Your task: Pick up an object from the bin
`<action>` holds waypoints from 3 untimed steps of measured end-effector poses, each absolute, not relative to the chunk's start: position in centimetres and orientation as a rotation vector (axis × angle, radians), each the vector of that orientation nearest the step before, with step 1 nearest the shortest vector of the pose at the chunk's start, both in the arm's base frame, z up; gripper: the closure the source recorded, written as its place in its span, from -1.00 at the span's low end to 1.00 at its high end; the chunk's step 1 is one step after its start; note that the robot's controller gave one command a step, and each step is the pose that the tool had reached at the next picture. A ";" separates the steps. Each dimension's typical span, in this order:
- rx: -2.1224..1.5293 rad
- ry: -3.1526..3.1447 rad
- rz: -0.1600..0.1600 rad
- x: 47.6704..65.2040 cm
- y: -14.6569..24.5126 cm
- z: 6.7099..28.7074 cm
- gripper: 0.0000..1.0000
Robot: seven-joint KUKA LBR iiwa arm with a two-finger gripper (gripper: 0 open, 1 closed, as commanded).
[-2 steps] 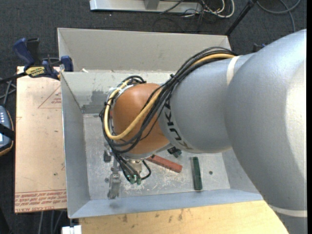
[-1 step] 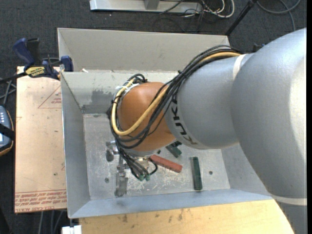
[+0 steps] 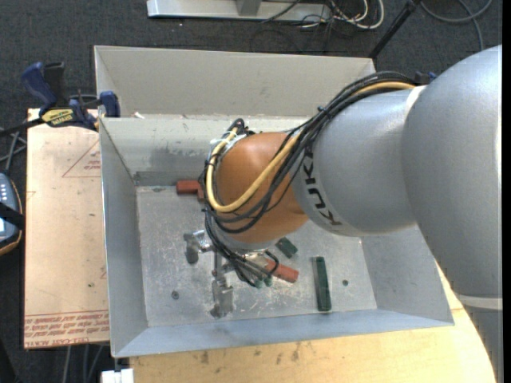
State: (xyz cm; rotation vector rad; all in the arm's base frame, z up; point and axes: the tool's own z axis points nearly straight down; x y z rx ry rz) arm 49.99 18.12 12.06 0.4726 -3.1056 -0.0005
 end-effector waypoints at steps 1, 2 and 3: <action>0.529 -3.096 -0.001 49.8 16.0 12.6 -1.00; 0.501 -3.102 -0.002 49.1 14.0 10.9 -1.00; 0.567 -3.090 -0.002 49.8 11.0 11.4 -1.00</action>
Offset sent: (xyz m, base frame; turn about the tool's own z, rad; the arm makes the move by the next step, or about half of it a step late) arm -0.0124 -0.0496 -0.0189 -0.0049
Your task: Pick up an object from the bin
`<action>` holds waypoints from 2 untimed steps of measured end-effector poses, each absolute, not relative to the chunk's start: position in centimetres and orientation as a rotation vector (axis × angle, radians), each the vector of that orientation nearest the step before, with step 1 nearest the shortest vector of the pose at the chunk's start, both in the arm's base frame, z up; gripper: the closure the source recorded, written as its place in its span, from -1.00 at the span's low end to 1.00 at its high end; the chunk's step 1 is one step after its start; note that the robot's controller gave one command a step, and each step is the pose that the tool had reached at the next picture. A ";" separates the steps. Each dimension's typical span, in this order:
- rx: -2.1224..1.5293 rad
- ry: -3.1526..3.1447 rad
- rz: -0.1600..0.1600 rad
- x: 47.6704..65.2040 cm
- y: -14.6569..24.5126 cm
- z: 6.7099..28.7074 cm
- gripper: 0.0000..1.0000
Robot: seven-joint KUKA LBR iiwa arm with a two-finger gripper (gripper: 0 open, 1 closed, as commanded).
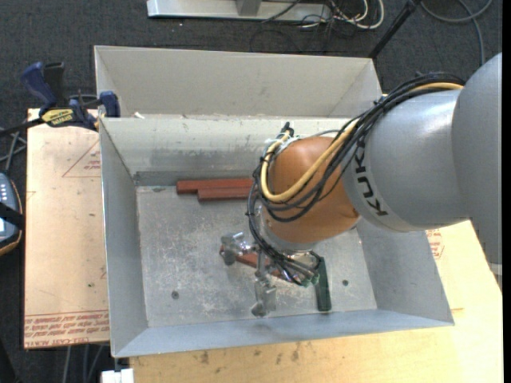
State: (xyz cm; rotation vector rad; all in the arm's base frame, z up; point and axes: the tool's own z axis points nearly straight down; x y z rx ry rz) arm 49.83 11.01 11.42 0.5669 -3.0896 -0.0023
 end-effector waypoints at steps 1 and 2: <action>0.542 -3.095 -0.001 50.9 7.5 12.0 -1.00; 0.710 -3.064 -0.002 54.7 5.8 10.7 -1.00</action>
Offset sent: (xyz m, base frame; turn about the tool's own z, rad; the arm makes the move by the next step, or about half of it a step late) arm 0.0623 -0.0630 -0.0138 -0.1214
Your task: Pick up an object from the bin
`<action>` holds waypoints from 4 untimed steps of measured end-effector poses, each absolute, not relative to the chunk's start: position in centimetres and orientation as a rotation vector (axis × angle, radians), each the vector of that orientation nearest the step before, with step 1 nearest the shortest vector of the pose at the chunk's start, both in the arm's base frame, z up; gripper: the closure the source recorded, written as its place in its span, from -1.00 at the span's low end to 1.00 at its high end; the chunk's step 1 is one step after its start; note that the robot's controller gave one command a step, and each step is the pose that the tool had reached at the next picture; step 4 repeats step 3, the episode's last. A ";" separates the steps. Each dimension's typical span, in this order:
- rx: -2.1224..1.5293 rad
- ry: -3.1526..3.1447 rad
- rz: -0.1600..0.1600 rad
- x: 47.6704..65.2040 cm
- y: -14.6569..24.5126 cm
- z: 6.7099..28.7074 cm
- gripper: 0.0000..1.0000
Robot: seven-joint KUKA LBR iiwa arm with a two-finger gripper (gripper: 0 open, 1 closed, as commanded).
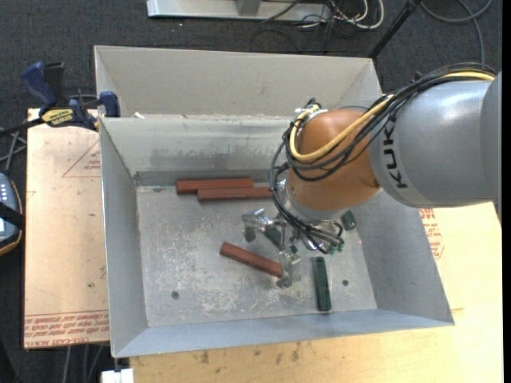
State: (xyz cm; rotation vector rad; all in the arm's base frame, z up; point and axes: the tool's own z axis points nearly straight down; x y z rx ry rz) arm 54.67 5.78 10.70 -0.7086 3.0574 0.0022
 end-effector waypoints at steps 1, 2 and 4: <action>-0.365 3.119 0.003 52.9 3.6 7.1 1.00; -0.364 3.119 0.003 52.9 3.6 7.1 1.00; -0.344 3.119 0.002 53.5 4.0 21.2 1.00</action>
Offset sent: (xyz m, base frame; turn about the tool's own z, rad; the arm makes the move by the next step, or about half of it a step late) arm 0.0000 0.0000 0.0000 0.0000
